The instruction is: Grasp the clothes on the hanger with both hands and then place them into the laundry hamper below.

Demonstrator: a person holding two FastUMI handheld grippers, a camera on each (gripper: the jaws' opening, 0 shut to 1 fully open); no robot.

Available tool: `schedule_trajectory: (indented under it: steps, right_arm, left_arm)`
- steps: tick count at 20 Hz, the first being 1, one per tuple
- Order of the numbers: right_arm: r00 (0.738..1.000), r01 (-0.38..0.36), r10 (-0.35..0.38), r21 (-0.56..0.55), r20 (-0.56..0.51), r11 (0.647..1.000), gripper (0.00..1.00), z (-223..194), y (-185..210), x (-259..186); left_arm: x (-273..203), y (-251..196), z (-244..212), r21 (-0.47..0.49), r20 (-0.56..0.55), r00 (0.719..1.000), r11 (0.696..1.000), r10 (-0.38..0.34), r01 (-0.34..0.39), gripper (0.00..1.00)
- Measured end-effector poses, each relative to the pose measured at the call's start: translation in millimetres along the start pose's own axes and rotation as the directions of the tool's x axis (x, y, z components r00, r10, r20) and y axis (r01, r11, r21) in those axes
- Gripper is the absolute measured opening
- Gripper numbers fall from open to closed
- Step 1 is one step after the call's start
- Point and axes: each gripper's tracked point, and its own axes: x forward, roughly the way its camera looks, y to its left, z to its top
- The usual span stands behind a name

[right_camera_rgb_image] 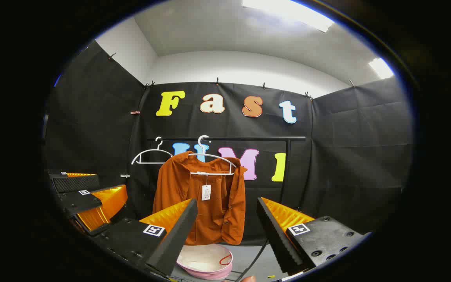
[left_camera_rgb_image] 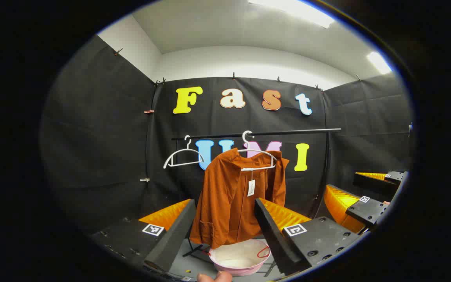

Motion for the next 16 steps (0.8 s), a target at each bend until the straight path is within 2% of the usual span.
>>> schedule_trajectory:
  steps: [1, 3, 11, 12, 16]
  right_arm:
    - [1.000, 0.001, -0.001, -0.002, 0.001, 1.000, 0.98, -0.2, -0.7, -0.5]
    - [1.000, 0.004, -0.004, -0.004, -0.001, 1.000, 0.98, -1.0, -1.7, 1.0]
    - [1.000, 0.011, -0.011, -0.010, 0.007, 1.000, 0.98, 2.3, -1.7, 1.0]
    - [1.000, 0.011, -0.011, -0.011, 0.007, 1.000, 0.98, 2.0, -1.8, 0.6]
    - [1.000, 0.009, -0.009, -0.014, 0.002, 1.000, 0.99, -0.3, 0.8, 0.0]
  left_arm:
    - [1.0, 0.8, -1.4, 0.000, -0.001, 1.000, 1.000, 0.000, 0.000, 0.92]
    - [1.3, 1.7, -2.1, 0.000, -0.002, 1.000, 1.000, -0.001, 0.001, 0.95]
    - [2.4, 4.8, 0.0, 0.003, 0.005, 1.000, 1.000, -0.006, 0.006, 0.92]
    - [2.8, 4.6, 1.3, 0.005, 0.006, 1.000, 1.000, -0.007, 0.007, 0.95]
    - [1.3, 6.9, -0.6, 0.007, 0.003, 1.000, 1.000, -0.008, 0.008, 0.95]
